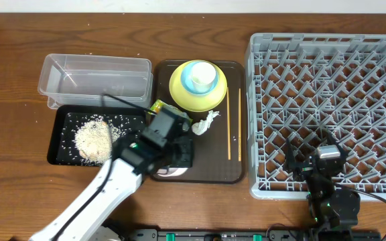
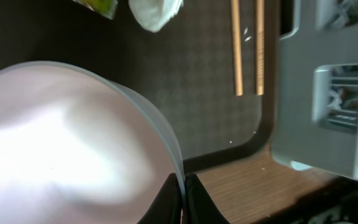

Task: Sort waste into correct bins and load items into the dishwasher rack
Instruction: 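Return the pink plate to the brown tray with the left gripper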

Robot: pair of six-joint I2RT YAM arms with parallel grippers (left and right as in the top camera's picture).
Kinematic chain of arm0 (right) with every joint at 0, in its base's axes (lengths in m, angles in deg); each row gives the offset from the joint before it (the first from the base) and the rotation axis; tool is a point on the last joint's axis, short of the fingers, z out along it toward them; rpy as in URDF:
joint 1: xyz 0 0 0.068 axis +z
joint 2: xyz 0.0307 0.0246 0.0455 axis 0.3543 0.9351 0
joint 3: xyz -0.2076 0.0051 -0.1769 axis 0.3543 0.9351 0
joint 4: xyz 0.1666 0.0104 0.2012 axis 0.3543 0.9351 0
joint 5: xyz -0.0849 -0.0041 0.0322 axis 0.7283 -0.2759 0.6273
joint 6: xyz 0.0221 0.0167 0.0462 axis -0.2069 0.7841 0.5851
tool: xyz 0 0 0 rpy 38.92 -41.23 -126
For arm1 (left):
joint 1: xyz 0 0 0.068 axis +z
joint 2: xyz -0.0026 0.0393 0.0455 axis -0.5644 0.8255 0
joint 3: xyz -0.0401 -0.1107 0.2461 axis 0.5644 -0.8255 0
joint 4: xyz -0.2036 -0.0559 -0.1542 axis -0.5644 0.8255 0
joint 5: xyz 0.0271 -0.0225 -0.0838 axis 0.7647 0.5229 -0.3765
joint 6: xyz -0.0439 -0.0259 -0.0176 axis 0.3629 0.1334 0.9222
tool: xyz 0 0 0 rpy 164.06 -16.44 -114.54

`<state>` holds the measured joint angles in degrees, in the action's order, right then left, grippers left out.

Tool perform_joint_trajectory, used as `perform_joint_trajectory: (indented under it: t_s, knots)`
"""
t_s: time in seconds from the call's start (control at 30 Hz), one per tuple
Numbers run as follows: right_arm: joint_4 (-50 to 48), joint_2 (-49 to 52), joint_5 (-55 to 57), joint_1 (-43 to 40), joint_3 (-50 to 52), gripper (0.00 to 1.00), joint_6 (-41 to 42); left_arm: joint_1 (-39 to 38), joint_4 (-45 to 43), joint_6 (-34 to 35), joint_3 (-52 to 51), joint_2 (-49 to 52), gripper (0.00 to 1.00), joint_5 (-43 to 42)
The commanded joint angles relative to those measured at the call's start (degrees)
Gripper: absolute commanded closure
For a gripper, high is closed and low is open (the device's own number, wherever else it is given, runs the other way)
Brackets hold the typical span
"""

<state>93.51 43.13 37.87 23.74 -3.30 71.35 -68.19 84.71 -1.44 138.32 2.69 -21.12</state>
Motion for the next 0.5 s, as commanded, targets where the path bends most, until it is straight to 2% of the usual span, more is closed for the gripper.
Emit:
perform_joint_trajectory:
  t_s: [0.0, 0.27, 0.4, 0.47]
  knots:
    - [0.22, 0.02, -0.07, 0.42, 0.07, 0.01, -0.52, -1.64, -0.72, 0.68, 0.68, 4.20, 0.94, 2.47]
    - [0.24, 0.02, -0.04, 0.42, 0.07, 0.01, -0.52, -1.95, -2.34, 0.66, 0.68, 10.32, 0.93, 3.32]
    - [0.24, 0.02, -0.07, 0.42, 0.07, 0.01, -0.52, -1.95, -2.29, 0.66, 0.70, 10.47, 0.77, 3.32]
    - [0.24, 0.02, -0.07, 0.42, 0.07, 0.01, -0.52, -1.95, -2.51, 0.61, 0.74, 10.45, 0.73, 3.34]
